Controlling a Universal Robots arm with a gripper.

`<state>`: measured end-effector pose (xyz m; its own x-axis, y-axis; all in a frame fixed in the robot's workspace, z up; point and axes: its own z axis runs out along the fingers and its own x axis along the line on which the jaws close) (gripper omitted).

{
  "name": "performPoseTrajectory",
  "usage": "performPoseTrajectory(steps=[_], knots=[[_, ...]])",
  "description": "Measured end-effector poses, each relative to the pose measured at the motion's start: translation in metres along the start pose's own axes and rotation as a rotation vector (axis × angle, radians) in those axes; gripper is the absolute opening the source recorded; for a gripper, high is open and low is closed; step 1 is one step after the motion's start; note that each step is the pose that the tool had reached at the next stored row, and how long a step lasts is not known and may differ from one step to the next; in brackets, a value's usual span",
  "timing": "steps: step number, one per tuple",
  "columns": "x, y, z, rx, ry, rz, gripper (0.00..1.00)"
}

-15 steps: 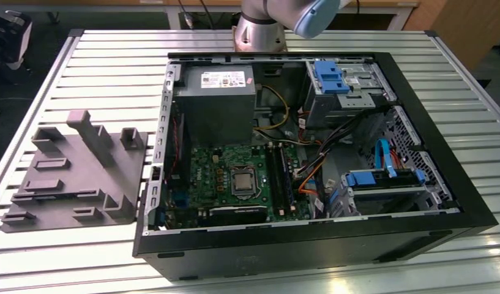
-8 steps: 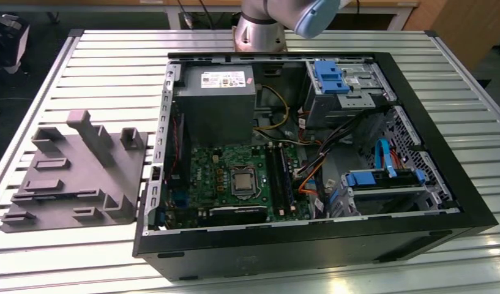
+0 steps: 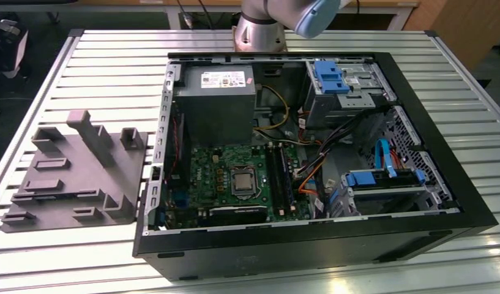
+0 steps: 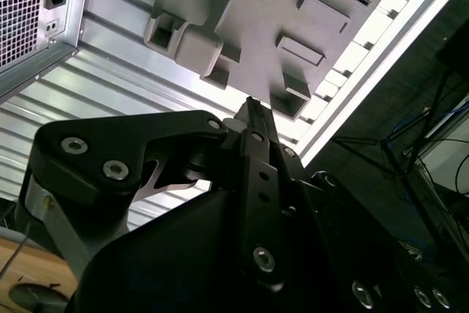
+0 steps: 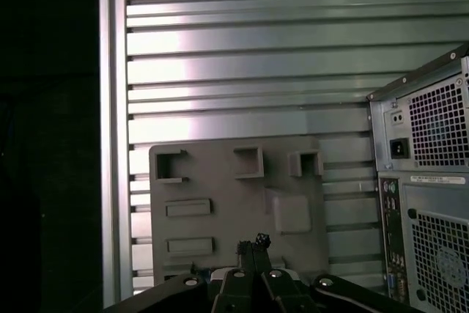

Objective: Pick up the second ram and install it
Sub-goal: 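Reach for the second ram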

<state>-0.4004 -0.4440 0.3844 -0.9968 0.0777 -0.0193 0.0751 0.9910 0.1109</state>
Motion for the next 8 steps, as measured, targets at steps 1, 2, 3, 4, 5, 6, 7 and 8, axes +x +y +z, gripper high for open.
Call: performPoseTrajectory(steps=[1, 2, 3, 4, 5, 6, 7, 8], knots=[[0.0000, -0.0007, 0.0002, 0.0000, 0.0000, 0.000, 0.11], [0.0000, -0.0013, 0.0004, 0.0000, 0.0000, 0.000, 0.11], [0.0000, -0.0019, 0.0006, 0.0001, 0.0000, 0.000, 0.11], [0.0000, -0.0025, 0.0007, 0.0001, 0.0000, 0.000, 0.11], [0.0000, -0.0032, 0.0009, 0.0001, 0.0000, 0.000, 0.11], [0.0000, -0.0039, 0.0011, 0.0001, 0.0000, 0.000, 0.11], [0.0000, -0.0047, 0.0013, 0.0002, 0.0000, 0.000, 0.11], [0.0000, -0.0055, 0.0015, 0.0002, 0.0000, 0.000, 0.11]])
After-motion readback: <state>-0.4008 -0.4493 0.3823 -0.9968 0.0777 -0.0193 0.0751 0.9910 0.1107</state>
